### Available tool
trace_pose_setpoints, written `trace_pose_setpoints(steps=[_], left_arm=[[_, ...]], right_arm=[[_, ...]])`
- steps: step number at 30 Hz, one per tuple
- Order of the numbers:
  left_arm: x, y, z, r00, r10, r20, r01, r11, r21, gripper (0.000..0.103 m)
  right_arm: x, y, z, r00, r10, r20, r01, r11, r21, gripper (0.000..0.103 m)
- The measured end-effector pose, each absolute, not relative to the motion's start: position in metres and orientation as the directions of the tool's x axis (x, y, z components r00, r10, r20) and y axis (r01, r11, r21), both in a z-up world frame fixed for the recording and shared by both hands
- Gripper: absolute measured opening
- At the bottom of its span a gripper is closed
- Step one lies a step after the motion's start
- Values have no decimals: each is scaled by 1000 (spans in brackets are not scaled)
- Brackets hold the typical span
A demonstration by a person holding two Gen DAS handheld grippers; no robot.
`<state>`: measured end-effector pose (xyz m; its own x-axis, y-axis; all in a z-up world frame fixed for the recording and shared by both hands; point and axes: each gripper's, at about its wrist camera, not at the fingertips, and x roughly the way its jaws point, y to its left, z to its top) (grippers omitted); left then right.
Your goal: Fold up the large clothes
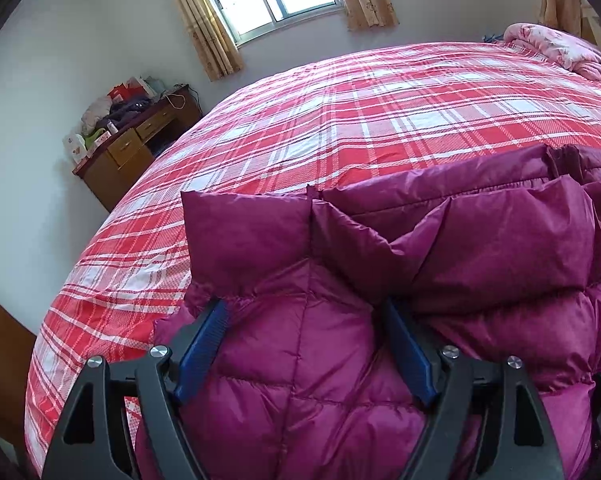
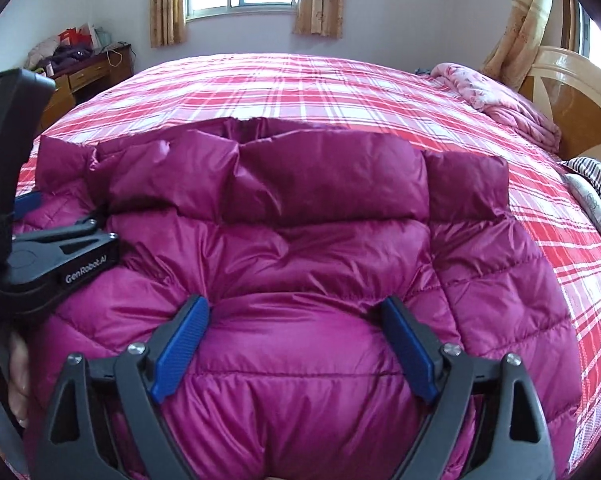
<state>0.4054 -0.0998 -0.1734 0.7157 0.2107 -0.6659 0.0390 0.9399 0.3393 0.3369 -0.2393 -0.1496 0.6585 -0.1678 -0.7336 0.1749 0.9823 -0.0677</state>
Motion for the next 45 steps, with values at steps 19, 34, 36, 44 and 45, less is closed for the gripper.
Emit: trace_pose_setpoints(steps=[19, 34, 36, 44, 45], left_arm=[[404, -101, -173, 716, 222, -662, 38, 934, 355, 81], [287, 0, -111, 795, 153, -587, 23, 959, 281, 81], [273, 20, -116, 779, 150, -608, 11, 967, 253, 81], [263, 39, -153, 705, 70, -705, 6, 994, 105, 81], [262, 40, -154, 708, 64, -703, 6, 995, 97, 81]], right_arm=[[341, -237, -154, 643, -186, -743, 178, 980, -91, 92], [311, -226, -131, 669, -178, -722, 156, 983, -98, 93], [285, -221, -119, 702, -158, -694, 149, 986, -74, 94], [237, -208, -141, 707, -164, -687, 117, 986, -115, 94], [235, -207, -142, 714, -164, -681, 119, 987, -112, 94]])
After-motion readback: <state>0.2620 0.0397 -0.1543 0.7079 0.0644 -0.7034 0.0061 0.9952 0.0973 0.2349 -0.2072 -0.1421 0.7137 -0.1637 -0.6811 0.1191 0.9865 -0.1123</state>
